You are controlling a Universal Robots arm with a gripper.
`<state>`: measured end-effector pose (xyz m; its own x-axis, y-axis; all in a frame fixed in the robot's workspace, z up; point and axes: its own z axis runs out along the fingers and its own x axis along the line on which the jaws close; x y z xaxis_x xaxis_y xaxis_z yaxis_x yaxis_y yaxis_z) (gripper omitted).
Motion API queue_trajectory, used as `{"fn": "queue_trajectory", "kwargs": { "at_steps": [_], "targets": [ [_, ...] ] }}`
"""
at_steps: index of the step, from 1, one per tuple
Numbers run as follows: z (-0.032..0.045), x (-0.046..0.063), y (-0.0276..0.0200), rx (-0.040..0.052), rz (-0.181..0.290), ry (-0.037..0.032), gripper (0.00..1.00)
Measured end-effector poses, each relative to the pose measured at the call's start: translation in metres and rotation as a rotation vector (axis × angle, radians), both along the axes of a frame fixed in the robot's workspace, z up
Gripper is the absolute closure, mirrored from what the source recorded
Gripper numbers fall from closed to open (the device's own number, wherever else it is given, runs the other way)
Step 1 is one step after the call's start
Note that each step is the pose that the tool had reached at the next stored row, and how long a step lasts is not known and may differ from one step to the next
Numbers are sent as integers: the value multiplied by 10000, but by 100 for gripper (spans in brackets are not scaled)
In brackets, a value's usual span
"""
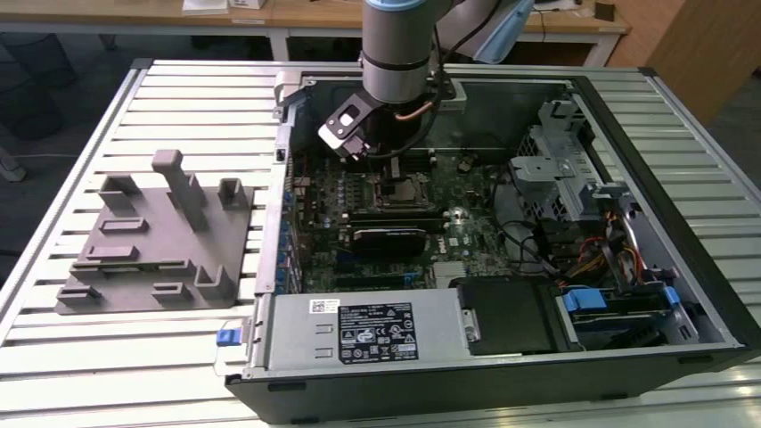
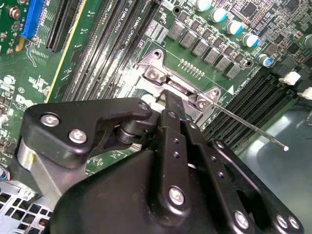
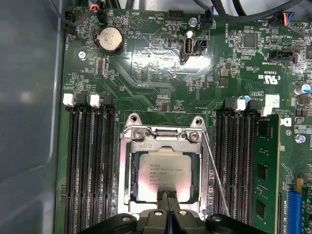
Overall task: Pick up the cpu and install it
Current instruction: 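Close the cpu cover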
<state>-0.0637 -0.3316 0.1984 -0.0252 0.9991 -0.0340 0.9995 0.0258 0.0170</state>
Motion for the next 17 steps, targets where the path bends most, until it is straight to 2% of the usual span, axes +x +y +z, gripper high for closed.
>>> {"fn": "queue_trajectory", "kwargs": {
  "at_steps": [10, 13, 17],
  "targets": [
    [13, 39, 4, 21, 0, -16, 89],
    [81, 37, 2, 8, 0, -6, 89],
    [213, 36, 1, 5, 0, -4, 89]
  ]
}}
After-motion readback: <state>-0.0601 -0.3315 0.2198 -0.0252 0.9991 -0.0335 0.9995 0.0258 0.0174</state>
